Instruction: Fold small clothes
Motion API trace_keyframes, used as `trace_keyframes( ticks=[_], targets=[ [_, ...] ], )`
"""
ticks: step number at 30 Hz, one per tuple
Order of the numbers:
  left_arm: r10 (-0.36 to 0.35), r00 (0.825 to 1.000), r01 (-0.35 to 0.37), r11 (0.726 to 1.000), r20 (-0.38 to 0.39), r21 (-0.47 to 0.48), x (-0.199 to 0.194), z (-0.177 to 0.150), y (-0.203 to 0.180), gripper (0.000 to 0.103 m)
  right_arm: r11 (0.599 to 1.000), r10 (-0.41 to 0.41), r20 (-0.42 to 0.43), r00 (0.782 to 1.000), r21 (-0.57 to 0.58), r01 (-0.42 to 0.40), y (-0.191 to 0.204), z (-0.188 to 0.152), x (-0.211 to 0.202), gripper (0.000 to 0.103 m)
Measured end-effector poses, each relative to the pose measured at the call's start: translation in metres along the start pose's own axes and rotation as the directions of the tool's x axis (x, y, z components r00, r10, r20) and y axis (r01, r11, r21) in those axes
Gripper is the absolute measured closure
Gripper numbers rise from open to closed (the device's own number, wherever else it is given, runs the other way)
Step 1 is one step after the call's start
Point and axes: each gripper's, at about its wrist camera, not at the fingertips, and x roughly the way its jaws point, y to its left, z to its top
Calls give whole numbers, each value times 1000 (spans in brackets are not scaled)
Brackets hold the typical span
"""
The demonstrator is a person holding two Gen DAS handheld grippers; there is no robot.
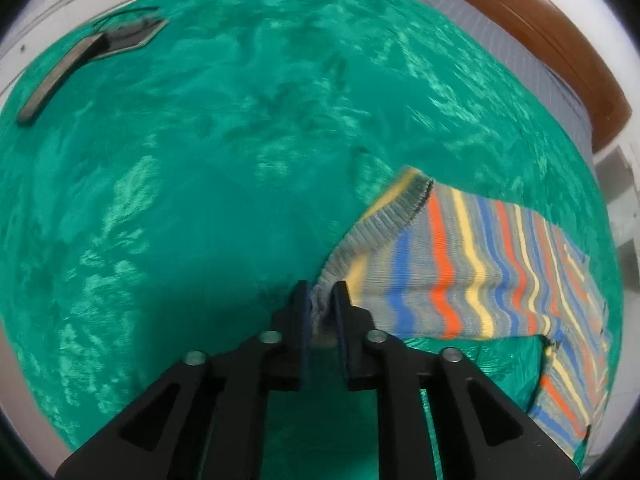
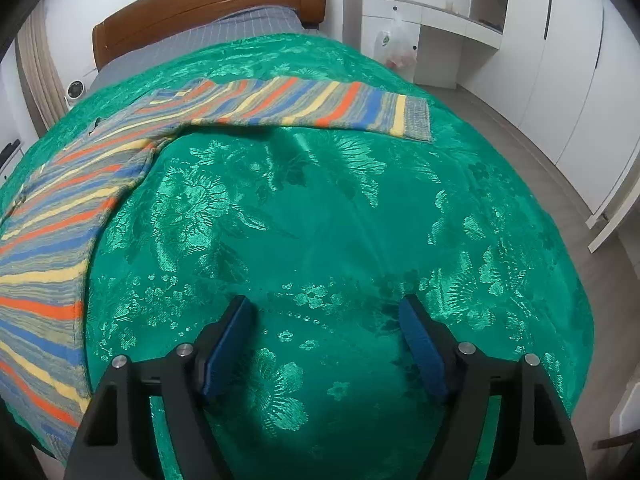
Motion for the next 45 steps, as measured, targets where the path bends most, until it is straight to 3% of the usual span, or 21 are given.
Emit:
trace_keyframes(
  ticks=[4, 5, 7, 8, 10, 15, 19, 22, 26, 29, 34, 37, 40, 43, 45],
  targets=[
    [-6, 1000, 6, 1000, -14, -25, -4, 5, 16, 83, 1000, -1, -4, 1000, 1, 1, 1, 2, 2, 24],
    [-6, 1000, 5, 1000, -11, -20, -6, 5, 18, 79, 1000, -1, -5, 1000, 3, 1, 1, 2, 2, 23],
    [-8, 1000, 8, 1000, 12, 13, -12, 4, 12, 44, 1000, 0, -8, 1000, 6, 0, 2, 4, 3, 22],
    [-3, 1000, 2, 1000, 30, 30, -15, 4, 9, 38, 1000, -1, -8, 1000, 8, 1, 3, 5, 4, 21],
    [3, 998, -8, 997, 60, 74, -24, -2, 1, 32, 1000, -2, -6, 1000, 8, 2, 3, 5, 5, 20],
    [-68, 995, 52, 980, 79, 194, -48, -46, -13, 22, 1000, -2, -3, 1000, 13, 2, 4, 6, 4, 19],
    [-97, 992, 73, 962, 78, 264, -56, -91, -13, 17, 1000, -8, 29, 1000, 26, 8, 8, 9, -11, 20],
    [-69, 994, 38, 947, 87, 320, -50, -115, -10, 11, 1000, -16, 86, 996, 7, 15, 16, 7, -25, 20],
    [-38, 990, -18, 924, 138, 383, -42, -131, -13, 8, 1000, -24, 40, 999, -14, 25, 24, -2, -10, 20],
    [-19, 988, -46, 911, 151, 411, -39, -135, -19, 2, 999, -31, 72, 997, -16, 32, 24, -8, -9, 17],
    [9, 985, -82, 901, 171, 426, -35, -130, -27, 2, 1000, -19, 70, 997, -17, 20, 21, -12, -7, 15],
    [-45, 979, -48, 897, 199, 440, -48, -122, -39, 2, 999, -19, 69, 997, -24, 20, 21, -13, -6, 13],
    [-54, 967, -69, 886, 251, 458, -51, -109, -57, 1, 999, -20, 73, 997, -34, 23, 19, -14, -4, 10],
    [-48, 979, -48, 890, 198, 453, -23, -89, -73, 1, 999, -21, 82, 996, -34, 24, 18, -13, 3, 3],
    [8, 988, -78, 893, 157, 443, 4, -83, -76, 0, 999, -22, 97, 995, -35, 26, 18, -13, 7, 1]
  ],
)
